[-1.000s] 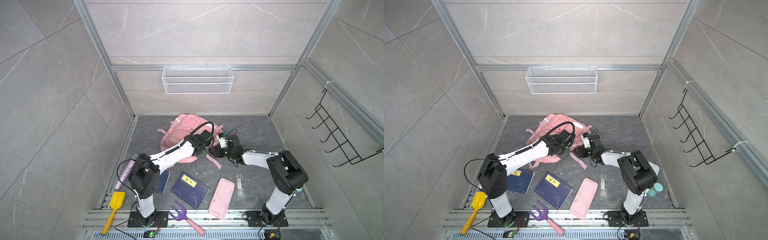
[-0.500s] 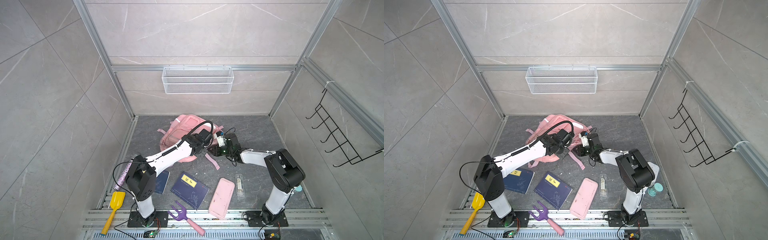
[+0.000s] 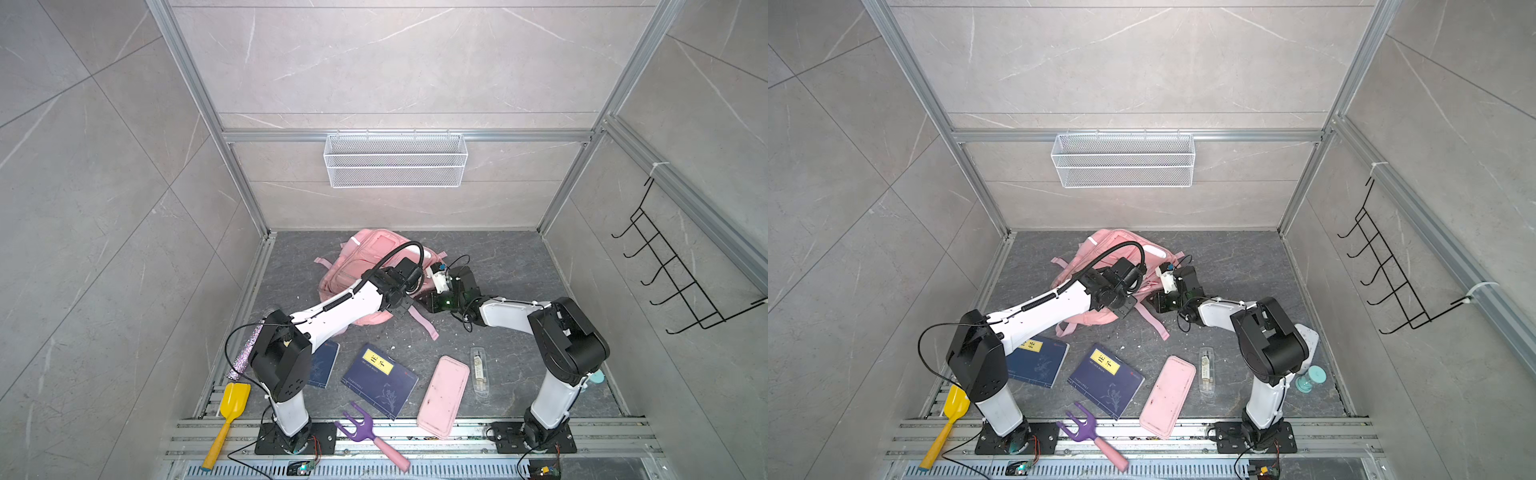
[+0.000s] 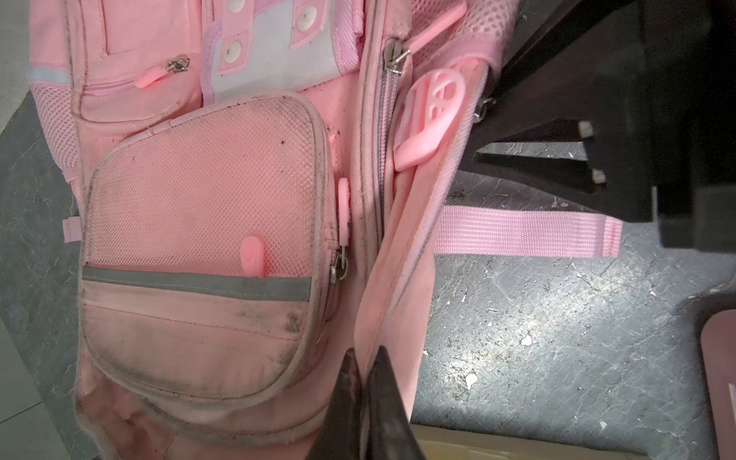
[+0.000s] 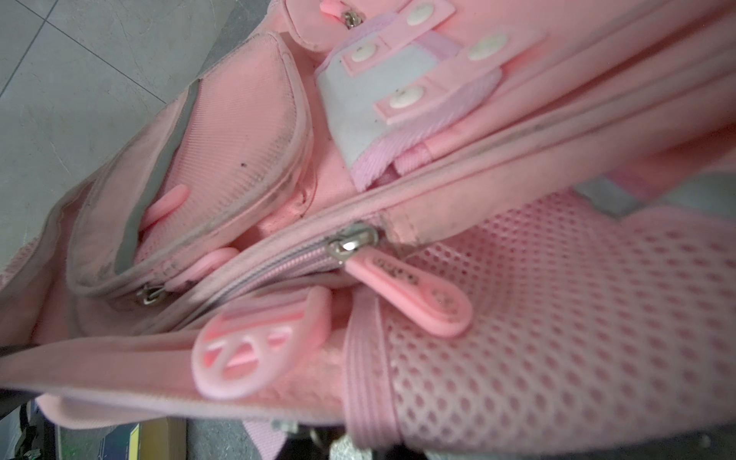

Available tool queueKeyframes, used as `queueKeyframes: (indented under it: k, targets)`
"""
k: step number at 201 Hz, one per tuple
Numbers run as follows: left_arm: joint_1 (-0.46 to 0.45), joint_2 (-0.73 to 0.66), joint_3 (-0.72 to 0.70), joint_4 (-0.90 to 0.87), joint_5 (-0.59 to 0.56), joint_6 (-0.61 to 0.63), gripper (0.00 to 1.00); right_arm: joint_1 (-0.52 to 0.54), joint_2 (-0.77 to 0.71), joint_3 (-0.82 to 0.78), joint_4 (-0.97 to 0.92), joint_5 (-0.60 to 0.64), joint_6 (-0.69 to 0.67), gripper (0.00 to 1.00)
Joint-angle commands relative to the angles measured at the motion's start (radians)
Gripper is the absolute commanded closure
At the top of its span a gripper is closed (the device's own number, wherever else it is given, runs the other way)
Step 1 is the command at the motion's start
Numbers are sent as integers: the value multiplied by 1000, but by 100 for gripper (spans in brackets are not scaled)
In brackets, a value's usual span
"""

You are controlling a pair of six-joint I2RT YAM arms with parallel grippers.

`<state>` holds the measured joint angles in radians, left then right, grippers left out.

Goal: Pack books, pencil case, and school supplies into a backpack
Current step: Unzip the student bag at the center of the table.

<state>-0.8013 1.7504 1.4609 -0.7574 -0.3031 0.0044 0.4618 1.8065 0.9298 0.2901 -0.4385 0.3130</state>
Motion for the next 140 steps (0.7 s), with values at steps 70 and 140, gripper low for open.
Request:
queueKeyframes:
  k: [70, 140]
  targets:
    - [28, -60, 13, 29, -25, 28, 100, 4, -116, -55, -46, 28, -22, 90]
    - [37, -15, 43, 10, -66, 14, 100, 14, -118, -41, -208, 70, -15, 95]
